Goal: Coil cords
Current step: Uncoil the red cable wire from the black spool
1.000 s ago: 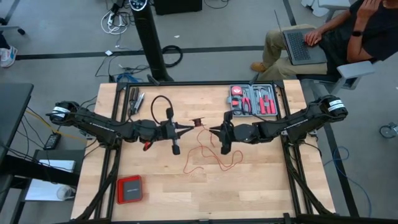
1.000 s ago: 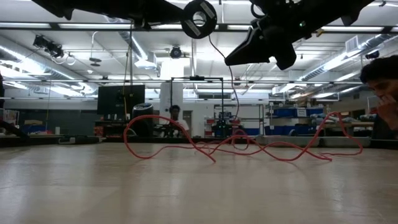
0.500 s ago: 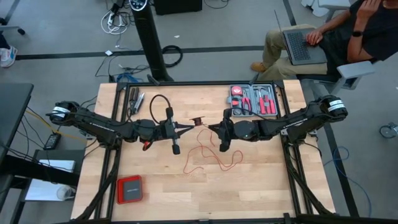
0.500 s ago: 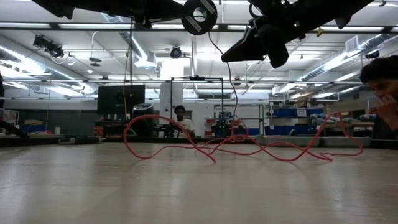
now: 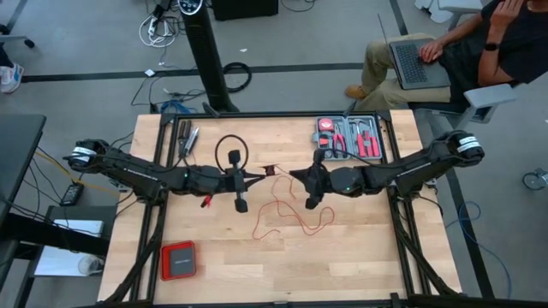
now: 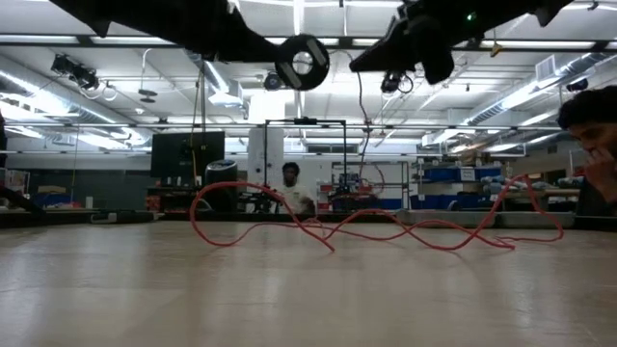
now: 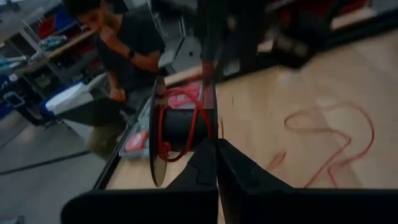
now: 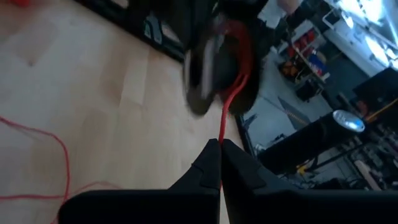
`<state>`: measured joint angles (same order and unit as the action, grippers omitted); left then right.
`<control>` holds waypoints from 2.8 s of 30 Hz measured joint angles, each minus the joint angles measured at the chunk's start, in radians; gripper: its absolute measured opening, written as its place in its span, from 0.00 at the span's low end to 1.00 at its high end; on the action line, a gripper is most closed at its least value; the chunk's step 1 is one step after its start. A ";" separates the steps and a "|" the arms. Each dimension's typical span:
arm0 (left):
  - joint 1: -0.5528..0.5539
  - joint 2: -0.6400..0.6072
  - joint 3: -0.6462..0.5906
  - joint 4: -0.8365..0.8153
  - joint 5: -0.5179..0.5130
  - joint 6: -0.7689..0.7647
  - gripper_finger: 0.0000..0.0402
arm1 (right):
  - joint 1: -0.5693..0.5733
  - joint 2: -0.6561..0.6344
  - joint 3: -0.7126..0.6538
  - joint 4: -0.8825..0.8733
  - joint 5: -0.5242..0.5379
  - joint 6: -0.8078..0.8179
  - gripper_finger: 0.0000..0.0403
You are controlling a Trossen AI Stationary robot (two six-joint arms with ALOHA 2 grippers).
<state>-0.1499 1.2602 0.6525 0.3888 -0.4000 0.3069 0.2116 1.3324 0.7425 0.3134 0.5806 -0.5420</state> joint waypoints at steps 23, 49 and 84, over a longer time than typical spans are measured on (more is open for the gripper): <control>0.011 0.002 0.000 -0.106 0.231 0.140 0.00 | -0.096 -0.043 0.178 -0.011 -0.310 -0.190 0.00; 0.007 0.002 0.000 0.087 0.505 0.188 0.00 | -0.165 0.108 0.192 -0.286 -0.272 0.122 0.00; 0.004 0.002 0.000 -0.038 0.334 0.159 0.00 | -0.025 -0.245 0.193 -0.078 -0.268 -0.084 0.00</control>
<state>-0.1459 1.2621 0.6525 0.3503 -0.0657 0.4660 0.1867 1.0875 0.9352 0.2357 0.3129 -0.6262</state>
